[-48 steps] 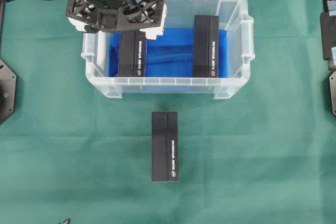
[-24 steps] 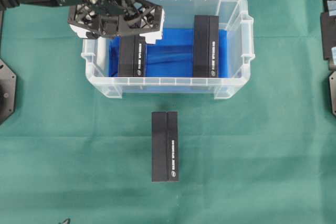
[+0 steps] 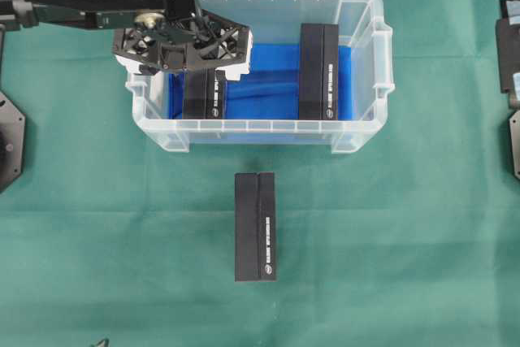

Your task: Take the box out of the case with the left arm.

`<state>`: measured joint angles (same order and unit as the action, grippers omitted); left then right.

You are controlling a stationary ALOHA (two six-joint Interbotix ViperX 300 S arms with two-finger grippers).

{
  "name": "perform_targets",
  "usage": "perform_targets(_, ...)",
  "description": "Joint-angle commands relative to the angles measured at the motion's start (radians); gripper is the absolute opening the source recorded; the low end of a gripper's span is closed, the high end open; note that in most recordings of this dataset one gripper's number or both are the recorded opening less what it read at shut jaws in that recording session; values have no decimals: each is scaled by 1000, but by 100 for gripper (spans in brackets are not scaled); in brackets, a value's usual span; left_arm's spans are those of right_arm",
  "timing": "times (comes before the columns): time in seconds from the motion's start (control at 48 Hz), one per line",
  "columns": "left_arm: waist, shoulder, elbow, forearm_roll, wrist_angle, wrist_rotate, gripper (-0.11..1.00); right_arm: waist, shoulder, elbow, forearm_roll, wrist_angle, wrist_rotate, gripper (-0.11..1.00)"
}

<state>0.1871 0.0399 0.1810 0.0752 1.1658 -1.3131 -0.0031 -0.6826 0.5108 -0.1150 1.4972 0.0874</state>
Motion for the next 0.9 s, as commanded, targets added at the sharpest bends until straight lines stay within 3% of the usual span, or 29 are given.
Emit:
perform_targets(0.0, -3, -8, -2, 8, -21, 0, 87, 0, -2, -11, -2, -2, 2, 2)
perform_targets(0.876, 0, 40, 98, 12, -135, -2, 87, -2, 0, -11, 2, -2, 2, 2)
